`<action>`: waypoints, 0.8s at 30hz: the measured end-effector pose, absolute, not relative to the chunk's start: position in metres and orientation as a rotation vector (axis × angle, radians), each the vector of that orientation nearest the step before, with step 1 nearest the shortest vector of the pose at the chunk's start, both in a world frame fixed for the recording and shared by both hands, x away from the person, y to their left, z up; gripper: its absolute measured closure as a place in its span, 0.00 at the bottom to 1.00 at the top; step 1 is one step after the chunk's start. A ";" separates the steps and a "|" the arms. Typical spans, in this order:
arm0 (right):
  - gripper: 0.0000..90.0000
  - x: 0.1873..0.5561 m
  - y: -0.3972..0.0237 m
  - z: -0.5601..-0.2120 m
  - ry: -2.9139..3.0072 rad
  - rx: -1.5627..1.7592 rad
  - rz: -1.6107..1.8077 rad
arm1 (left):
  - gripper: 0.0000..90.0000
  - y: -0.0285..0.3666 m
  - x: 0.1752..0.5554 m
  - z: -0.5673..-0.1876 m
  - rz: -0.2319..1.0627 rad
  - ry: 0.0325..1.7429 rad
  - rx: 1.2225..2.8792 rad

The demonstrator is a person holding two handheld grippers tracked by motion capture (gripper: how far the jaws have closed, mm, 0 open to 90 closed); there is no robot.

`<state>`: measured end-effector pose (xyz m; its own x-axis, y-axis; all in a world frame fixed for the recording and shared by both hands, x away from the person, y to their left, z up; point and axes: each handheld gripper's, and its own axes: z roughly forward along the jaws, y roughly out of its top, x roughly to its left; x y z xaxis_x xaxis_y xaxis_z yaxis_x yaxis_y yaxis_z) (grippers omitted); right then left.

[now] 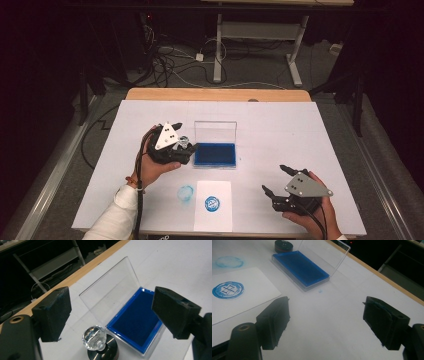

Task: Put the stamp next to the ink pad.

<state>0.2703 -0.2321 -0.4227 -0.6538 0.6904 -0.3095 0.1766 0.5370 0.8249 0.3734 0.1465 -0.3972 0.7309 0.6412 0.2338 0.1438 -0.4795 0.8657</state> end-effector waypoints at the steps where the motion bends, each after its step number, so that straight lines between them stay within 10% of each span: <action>1: 0.24 0.270 -0.232 -0.423 2.145 0.698 1.055 | 0.17 0.146 0.372 -0.396 0.682 0.590 2.013; 24: 0.24 0.268 -0.235 -0.419 2.127 0.704 1.069 | 0.17 0.142 0.346 -0.388 0.694 0.517 2.030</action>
